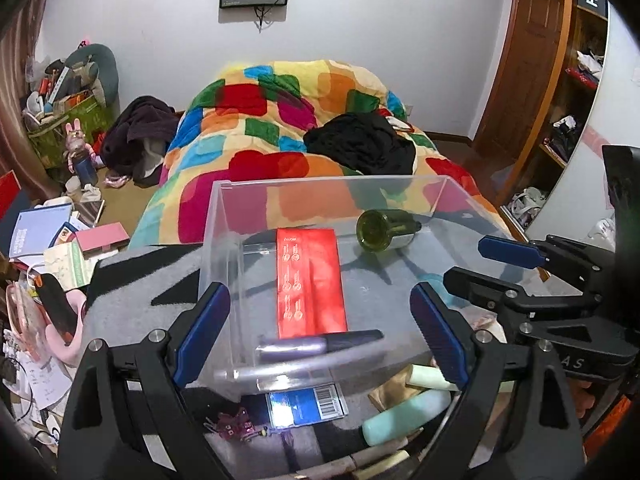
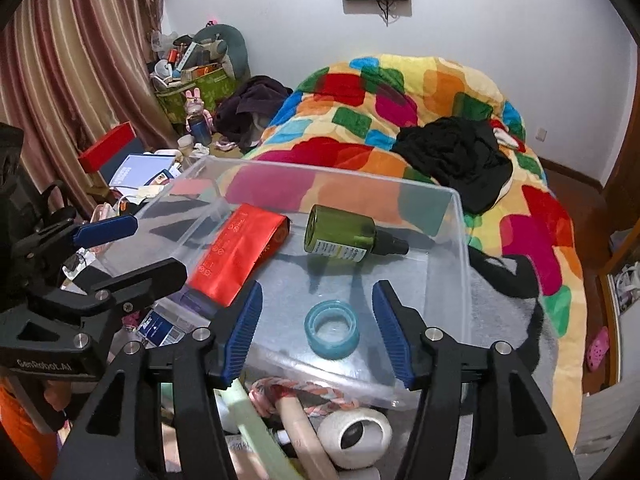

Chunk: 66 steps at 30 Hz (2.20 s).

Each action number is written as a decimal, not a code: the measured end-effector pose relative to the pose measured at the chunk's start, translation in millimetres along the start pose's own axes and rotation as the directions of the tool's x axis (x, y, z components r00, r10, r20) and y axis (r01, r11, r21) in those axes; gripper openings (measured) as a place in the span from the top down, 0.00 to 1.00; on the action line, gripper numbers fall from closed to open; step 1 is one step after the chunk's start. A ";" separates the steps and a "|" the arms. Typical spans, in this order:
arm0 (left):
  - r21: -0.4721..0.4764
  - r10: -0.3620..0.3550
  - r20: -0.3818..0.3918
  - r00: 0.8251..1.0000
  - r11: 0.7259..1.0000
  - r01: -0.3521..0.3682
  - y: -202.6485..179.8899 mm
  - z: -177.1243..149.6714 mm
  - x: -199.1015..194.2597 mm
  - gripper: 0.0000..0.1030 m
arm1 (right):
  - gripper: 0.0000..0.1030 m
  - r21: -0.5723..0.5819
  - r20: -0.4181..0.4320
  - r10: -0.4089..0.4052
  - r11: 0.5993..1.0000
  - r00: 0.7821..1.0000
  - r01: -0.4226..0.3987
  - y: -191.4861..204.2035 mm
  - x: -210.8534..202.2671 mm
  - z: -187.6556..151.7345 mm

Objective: Organize objects
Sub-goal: 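Lower both held items into the clear box and open both tools, then withdraw both tools back toward the remaining items, then grasp the pale green tube with the right tool while the left tool grasps the small olive box, then carry both items into the clear box and open both tools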

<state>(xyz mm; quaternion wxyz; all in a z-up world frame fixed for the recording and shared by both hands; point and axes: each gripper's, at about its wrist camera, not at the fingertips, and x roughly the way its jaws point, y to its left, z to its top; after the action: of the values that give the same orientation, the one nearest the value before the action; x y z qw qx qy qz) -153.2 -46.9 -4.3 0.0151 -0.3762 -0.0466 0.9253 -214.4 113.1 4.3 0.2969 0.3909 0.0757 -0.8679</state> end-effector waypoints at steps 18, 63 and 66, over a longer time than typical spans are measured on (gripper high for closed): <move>0.053 -0.051 -0.030 0.998 0.997 0.052 -14.0 -62.8 -44.6 0.04 | 0.46 -0.066 0.061 0.028 0.997 0.998 -0.024 2.1 -60.4 -52.3; -0.035 -0.034 0.053 0.998 0.999 0.036 -26.3 -98.8 -62.7 0.65 | 0.87 -0.133 -0.004 0.194 0.972 0.981 -0.193 29.9 -60.2 -87.9; -0.041 -0.033 0.088 0.996 0.998 0.037 -23.3 -89.7 -72.1 0.65 | 0.87 -0.142 0.031 0.203 0.970 0.979 -0.196 33.0 -71.5 -84.2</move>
<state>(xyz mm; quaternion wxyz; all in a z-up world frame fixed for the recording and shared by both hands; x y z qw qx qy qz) -39.1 -21.5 -15.9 0.0210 -0.3347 -0.0736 0.9392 -105.1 149.5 1.8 0.4105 0.3553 0.0890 -0.8351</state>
